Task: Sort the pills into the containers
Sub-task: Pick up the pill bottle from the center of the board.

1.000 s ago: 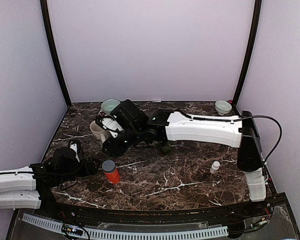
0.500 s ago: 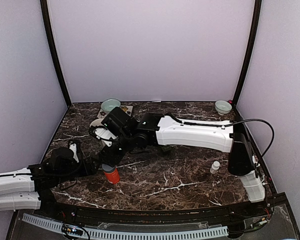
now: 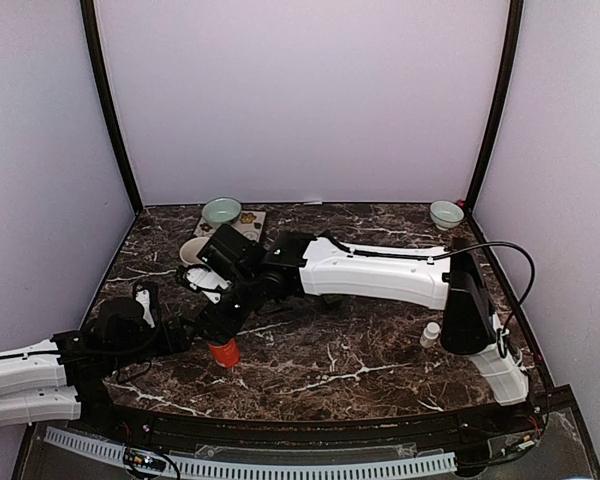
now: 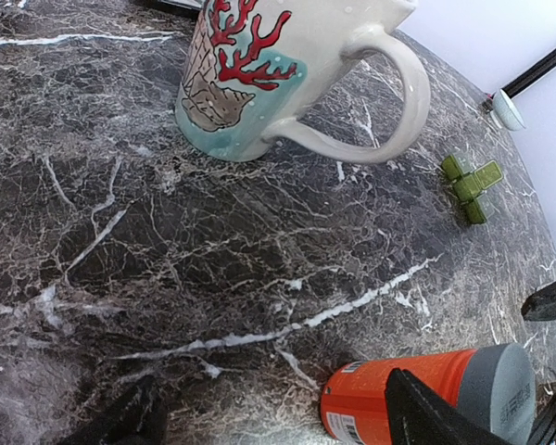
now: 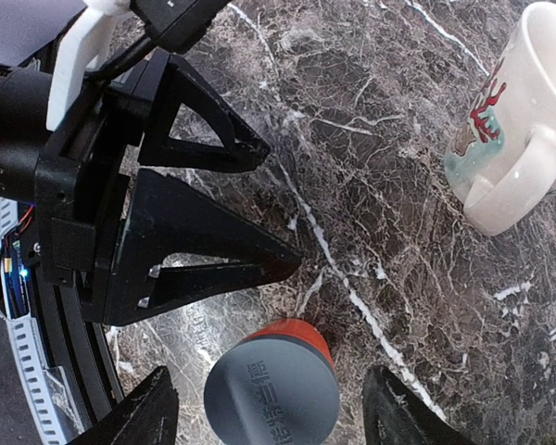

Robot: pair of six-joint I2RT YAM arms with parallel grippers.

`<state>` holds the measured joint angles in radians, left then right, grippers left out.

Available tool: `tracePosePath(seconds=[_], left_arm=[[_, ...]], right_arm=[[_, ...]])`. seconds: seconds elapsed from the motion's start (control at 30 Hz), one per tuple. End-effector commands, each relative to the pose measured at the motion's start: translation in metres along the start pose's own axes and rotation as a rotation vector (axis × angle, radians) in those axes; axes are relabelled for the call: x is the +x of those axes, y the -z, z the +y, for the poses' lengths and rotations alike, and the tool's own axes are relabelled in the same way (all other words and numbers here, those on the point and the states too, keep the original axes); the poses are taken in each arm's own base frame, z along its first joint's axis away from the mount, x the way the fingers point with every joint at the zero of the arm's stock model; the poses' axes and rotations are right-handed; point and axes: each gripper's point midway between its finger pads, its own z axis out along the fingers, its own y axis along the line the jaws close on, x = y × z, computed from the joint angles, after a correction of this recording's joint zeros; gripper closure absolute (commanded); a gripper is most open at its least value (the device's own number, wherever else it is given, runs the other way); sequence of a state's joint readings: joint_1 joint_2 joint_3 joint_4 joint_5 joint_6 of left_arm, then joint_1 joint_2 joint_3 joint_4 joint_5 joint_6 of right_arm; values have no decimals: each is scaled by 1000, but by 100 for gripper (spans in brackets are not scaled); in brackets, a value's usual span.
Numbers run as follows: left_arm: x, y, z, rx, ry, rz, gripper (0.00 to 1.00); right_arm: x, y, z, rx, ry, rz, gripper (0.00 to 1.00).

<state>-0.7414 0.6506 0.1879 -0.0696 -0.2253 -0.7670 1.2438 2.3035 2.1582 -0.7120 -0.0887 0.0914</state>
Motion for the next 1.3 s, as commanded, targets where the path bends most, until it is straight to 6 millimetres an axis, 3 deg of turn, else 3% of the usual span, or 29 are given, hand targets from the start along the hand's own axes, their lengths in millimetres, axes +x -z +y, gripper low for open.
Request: tracePosePath(seconds=[0.0, 0.23, 0.83, 1.1, 1.27], left_arm=[[7, 0, 10, -30, -5, 18, 16], [8, 0, 11, -30, -4, 18, 17], [7, 1, 13, -32, -3, 9, 17], [7, 1, 13, -31, -3, 9, 16], [8, 1, 13, -33, -3, 10, 16]], right_arm=[[-3, -1, 6, 2, 2, 0, 30], [1, -6, 2, 15, 6, 16, 23], [8, -18, -1, 3, 1, 42, 23], [13, -22, -4, -7, -7, 58, 32], [15, -24, -5, -10, -11, 66, 32]])
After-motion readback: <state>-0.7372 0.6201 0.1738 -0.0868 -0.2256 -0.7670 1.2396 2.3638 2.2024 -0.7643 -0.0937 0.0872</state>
